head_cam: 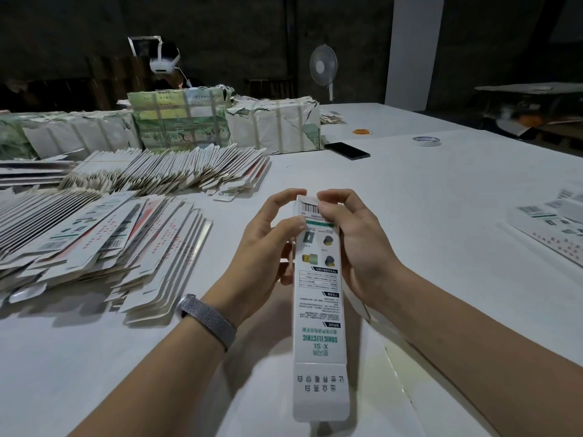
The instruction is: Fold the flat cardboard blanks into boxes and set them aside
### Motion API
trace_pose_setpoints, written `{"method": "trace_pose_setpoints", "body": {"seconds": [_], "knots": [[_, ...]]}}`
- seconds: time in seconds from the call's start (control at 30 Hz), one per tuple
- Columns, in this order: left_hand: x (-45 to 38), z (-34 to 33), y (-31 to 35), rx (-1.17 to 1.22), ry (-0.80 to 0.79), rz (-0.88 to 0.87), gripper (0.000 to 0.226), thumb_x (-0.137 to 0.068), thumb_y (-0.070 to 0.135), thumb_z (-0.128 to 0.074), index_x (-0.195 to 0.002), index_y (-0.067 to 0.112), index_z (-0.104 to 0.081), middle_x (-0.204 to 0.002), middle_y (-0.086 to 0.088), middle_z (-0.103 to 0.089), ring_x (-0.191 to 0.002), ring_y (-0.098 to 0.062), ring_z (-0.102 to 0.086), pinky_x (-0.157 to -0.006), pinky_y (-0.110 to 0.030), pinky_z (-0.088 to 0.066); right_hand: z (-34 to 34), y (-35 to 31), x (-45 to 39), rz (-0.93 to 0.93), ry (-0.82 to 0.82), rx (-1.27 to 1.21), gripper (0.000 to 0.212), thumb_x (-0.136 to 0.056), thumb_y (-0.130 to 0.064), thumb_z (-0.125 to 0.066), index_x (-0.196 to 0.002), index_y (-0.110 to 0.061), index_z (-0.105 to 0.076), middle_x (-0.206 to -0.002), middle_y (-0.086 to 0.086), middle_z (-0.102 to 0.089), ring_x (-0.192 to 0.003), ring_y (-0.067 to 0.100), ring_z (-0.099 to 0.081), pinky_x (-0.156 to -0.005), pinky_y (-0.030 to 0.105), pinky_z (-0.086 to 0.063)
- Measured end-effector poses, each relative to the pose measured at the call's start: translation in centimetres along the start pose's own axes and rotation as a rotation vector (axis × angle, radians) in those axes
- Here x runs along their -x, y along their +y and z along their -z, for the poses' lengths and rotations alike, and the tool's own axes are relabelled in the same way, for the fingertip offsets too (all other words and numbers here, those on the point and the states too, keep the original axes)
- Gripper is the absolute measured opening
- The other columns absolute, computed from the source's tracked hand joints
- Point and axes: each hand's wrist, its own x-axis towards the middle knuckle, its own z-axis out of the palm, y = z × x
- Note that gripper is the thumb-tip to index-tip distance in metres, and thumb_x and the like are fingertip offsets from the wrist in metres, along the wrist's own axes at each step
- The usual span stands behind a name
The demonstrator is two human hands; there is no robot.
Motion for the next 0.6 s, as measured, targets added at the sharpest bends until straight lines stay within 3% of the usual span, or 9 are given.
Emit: {"method": "trace_pose_setpoints", "body": {"seconds": [0.17,0.3,0.43,0.5,0.6], "knots": [[-0.05,-0.04,-0.21,-0.008,-0.027,-0.006,0.033,-0.091,0.033,-0.057,-0.122,0.043,-0.062,-0.081,-0.013,-0.067,-0.075,-0.037,-0.047,-0.044,-0.021,-0.035,0.3,0.16,-0.29,-0.064,-0.019,-0.036,0.016,-0.102,-0.02,-0.047,-0.101,-0.024,-0.063,-0.082,0.006,-0.069,-0.072,0.026,-0.066,-0.077,0.046,-0.053],[0.01,0.13,-0.33,-0.021,-0.051,0.0,0.037,-0.091,0.035,-0.057,-0.127,0.041,-0.061,-0.083,-0.01,-0.07,-0.067,-0.029,-0.053,-0.042,-0.02,-0.038,0.29,0.26,-0.48,-0.065,0.002,-0.034,0.012,-0.097,-0.022,-0.055,-0.096,-0.016,-0.065,-0.078,0.007,-0.067,-0.072,0.028,-0.067,-0.078,0.048,-0.054],[0.36,0.15,-0.37,-0.02,-0.102,0.013,0.045,-0.093,0.032,-0.057,-0.137,0.029,-0.055,-0.073,0.002,-0.071,-0.051,-0.008,-0.06,-0.045,-0.016,-0.045,0.63,0.12,-0.72,-0.091,0.017,-0.05,0.024,-0.071,-0.026,-0.063,-0.089,-0.01,-0.066,-0.073,0.009,-0.062,-0.07,0.03,-0.063,-0.076,0.046,-0.048],[0.4,0.18,-0.32,-0.024,-0.09,0.015,0.045,-0.092,0.033,-0.057,-0.137,0.028,-0.054,-0.076,-0.002,-0.073,-0.054,-0.01,-0.063,-0.05,-0.019,-0.049,0.82,0.09,-0.82,-0.078,0.006,-0.029,0.02,-0.073,-0.023,-0.066,-0.087,-0.009,-0.067,-0.072,0.009,-0.063,-0.071,0.029,-0.063,-0.073,0.042,-0.05],[0.25,0.24,-0.21,-0.039,-0.061,0.02,0.04,-0.09,0.035,-0.058,-0.13,0.036,-0.06,-0.094,-0.016,-0.076,-0.075,-0.025,-0.068,-0.066,-0.039,-0.052,0.98,0.17,-0.92,-0.067,-0.007,-0.029,0.006,-0.088,-0.014,-0.063,-0.084,-0.012,-0.067,-0.071,0.005,-0.066,-0.071,0.024,-0.065,-0.065,0.033,-0.053]]}}
